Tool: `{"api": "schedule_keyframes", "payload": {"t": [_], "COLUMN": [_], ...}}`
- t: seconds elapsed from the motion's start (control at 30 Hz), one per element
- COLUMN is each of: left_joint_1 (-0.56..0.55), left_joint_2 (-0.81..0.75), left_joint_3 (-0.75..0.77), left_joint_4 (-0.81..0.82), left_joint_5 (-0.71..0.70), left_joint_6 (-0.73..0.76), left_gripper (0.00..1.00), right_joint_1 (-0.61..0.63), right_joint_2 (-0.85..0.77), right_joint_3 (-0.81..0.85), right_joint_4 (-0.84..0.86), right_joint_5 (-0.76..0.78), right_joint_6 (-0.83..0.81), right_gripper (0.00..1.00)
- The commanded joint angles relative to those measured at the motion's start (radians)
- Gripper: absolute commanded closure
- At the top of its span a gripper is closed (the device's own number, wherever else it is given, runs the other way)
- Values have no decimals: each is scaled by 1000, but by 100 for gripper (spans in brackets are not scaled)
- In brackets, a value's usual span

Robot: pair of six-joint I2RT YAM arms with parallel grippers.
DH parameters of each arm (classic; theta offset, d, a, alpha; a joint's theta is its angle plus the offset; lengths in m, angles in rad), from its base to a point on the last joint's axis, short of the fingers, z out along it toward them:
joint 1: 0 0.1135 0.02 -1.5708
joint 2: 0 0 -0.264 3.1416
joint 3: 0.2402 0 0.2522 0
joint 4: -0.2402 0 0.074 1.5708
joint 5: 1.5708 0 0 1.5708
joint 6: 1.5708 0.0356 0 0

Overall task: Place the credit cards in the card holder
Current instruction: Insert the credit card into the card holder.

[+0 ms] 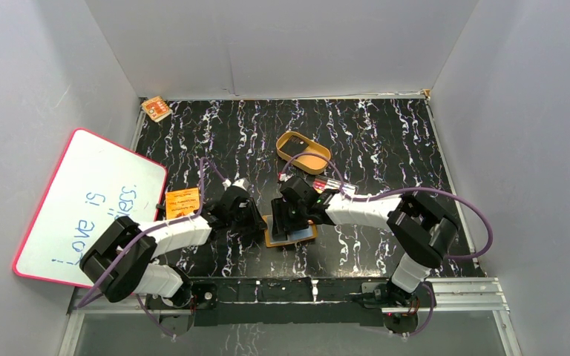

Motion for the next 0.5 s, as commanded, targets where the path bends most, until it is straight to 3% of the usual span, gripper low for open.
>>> {"api": "schedule_keyframes", "payload": {"t": [0.0,0.47], "left_joint_1": [-2,-3], "left_joint_2": [36,-77], "left_joint_3": [3,-2], "left_joint_4": [-98,-204], "left_joint_5": [-14,-83], "left_joint_6": [25,28], "left_gripper": [84,80], "right_joint_1": [16,17], "right_joint_2": [-23,-113], "right_joint_3": [32,17], "right_joint_4": [86,-3], "right_joint_5": [-9,157], "right_joint_6": [-19,52], "right_gripper": [40,35]}}
